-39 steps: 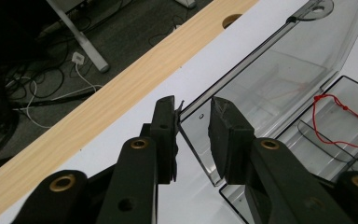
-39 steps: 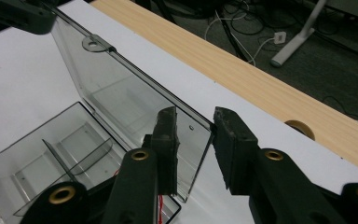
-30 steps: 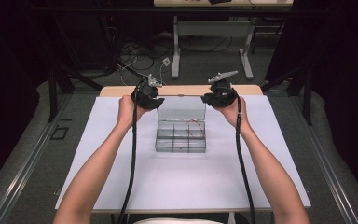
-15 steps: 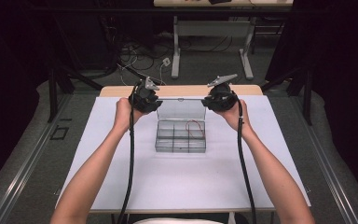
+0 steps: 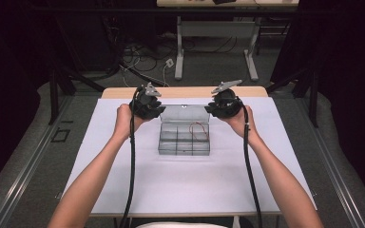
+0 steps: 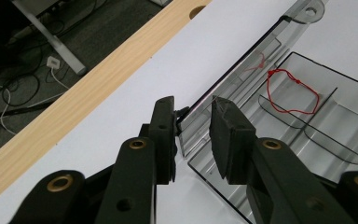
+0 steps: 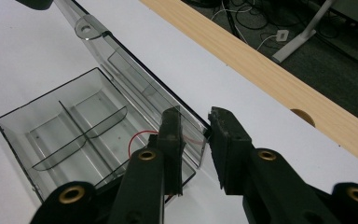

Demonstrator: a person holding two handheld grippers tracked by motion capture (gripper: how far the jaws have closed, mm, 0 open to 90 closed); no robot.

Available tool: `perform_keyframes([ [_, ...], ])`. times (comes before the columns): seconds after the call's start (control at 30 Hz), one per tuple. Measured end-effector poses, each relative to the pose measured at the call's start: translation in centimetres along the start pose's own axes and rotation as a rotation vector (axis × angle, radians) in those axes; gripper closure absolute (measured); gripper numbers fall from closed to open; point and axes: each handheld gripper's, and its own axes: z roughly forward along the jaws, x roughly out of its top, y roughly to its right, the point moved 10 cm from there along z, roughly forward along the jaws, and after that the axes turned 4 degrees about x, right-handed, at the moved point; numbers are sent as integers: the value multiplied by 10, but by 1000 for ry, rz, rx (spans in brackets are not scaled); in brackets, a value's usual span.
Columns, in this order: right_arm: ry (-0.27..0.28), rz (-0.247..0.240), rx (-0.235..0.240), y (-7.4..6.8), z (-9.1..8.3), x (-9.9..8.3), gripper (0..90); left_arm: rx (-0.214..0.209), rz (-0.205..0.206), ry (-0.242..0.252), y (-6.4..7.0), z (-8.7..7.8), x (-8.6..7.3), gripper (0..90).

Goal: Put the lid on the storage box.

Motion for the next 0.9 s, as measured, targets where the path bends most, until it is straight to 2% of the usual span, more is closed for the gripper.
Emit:
perform_keyframes([
  [0.2,5,-8,1,-3,-1,0,742,-10,10,7,1,-1,-3,685],
  [0.27,3,-8,1,-4,-1,-1,740,-24,-4,14,2,0,-2,681],
  [0.57,-5,-21,9,-8,-3,-5,721,-29,26,1,8,-1,-6,698],
  [0.9,-2,-29,23,-15,-4,-10,692,-29,35,7,15,-5,-13,700],
])
